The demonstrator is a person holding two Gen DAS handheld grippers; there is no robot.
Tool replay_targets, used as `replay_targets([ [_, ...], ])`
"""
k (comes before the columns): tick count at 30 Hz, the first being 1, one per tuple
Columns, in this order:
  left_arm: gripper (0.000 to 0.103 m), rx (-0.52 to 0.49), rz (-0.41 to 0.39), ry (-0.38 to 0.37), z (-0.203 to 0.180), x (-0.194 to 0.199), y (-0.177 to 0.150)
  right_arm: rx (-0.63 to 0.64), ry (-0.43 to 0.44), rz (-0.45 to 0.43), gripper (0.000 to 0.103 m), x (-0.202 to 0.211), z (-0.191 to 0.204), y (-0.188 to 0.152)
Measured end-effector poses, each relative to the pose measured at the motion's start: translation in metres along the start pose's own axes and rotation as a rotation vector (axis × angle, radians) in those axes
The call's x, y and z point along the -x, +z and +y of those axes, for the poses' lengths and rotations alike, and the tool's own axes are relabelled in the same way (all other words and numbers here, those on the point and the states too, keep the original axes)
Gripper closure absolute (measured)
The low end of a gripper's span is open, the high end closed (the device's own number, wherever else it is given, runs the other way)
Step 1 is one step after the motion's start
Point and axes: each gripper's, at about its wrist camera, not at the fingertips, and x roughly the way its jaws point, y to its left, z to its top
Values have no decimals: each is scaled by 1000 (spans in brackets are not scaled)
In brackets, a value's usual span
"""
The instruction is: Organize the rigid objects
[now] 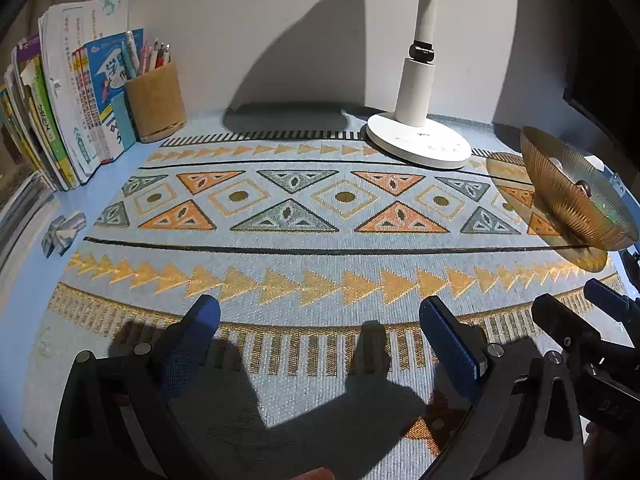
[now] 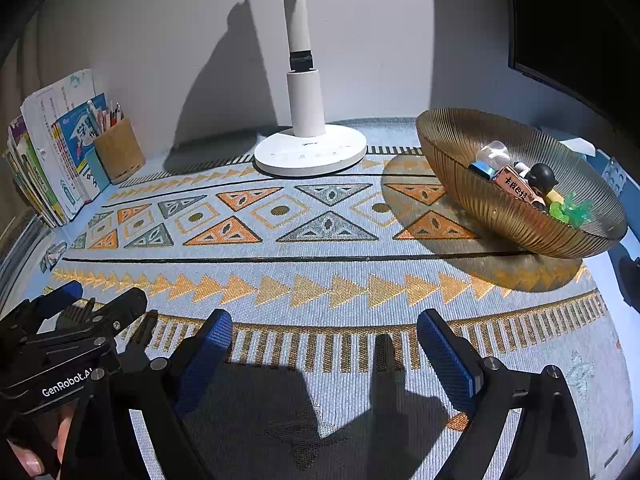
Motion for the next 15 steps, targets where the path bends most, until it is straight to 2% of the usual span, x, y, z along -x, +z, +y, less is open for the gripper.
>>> replay_targets([
  [15, 3, -8, -3, 6, 0, 0, 0, 1, 1, 1, 10, 0, 0, 0],
])
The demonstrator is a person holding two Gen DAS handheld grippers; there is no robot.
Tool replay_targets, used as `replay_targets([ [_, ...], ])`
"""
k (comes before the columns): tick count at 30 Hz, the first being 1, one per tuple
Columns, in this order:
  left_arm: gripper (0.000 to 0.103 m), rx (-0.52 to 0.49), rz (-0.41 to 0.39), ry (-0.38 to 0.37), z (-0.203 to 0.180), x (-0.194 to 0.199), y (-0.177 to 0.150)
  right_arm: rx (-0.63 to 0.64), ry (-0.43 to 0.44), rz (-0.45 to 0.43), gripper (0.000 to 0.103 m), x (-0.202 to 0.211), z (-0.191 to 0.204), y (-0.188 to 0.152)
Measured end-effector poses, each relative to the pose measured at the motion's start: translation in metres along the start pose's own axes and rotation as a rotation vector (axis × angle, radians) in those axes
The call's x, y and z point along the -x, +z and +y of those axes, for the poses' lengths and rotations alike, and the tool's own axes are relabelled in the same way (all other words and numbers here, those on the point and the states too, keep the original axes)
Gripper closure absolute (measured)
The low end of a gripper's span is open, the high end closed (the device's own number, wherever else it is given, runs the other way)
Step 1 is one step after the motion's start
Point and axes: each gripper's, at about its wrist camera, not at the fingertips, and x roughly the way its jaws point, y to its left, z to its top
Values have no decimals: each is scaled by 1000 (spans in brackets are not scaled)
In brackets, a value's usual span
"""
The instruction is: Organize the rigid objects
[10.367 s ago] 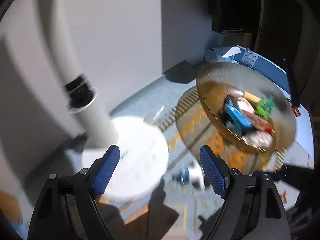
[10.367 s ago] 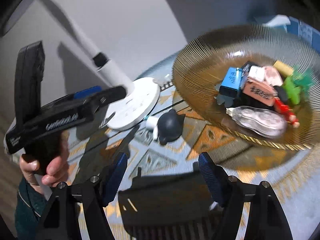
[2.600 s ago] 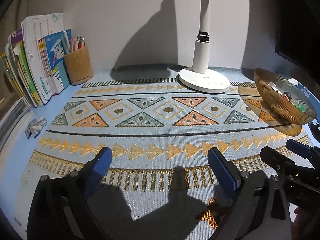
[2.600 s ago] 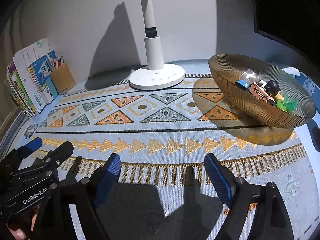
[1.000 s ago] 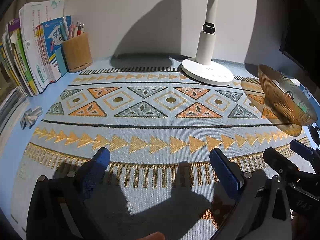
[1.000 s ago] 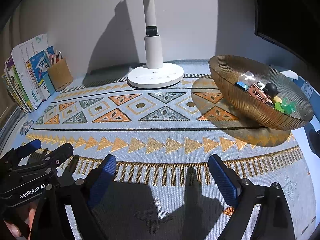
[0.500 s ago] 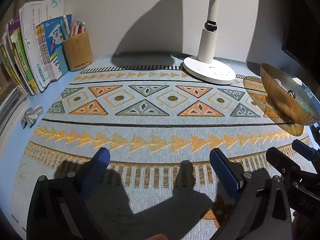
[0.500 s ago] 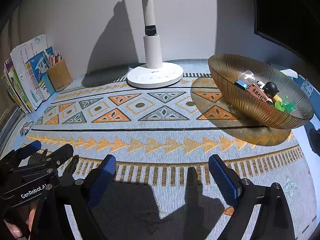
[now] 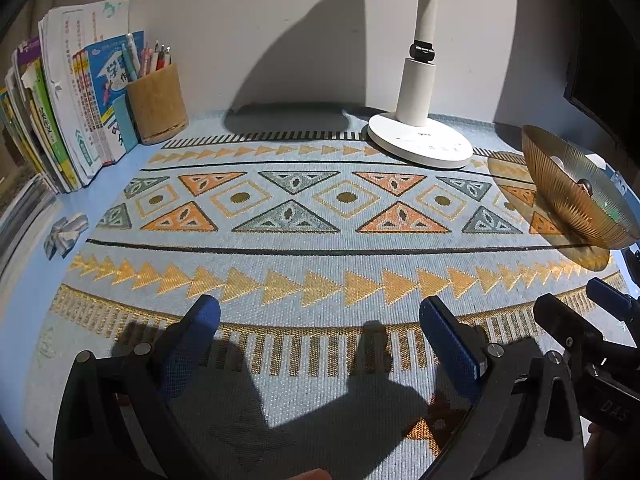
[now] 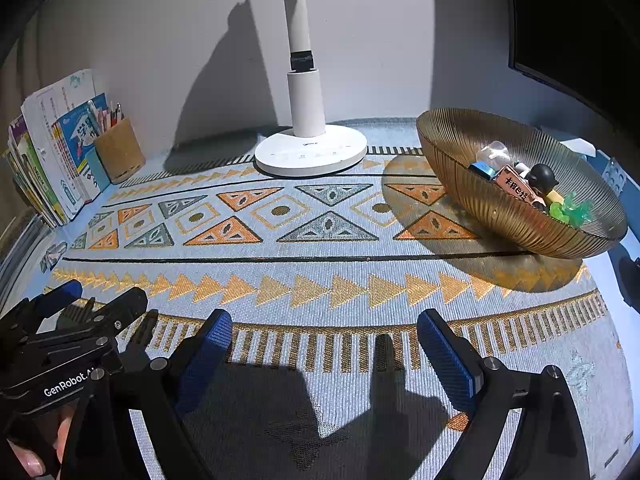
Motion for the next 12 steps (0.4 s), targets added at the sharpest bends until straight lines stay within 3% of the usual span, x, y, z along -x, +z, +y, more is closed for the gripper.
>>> replay_targets([
  [12, 3, 14, -18, 5, 4, 1, 2, -3, -4, 0, 10, 0, 2, 0],
])
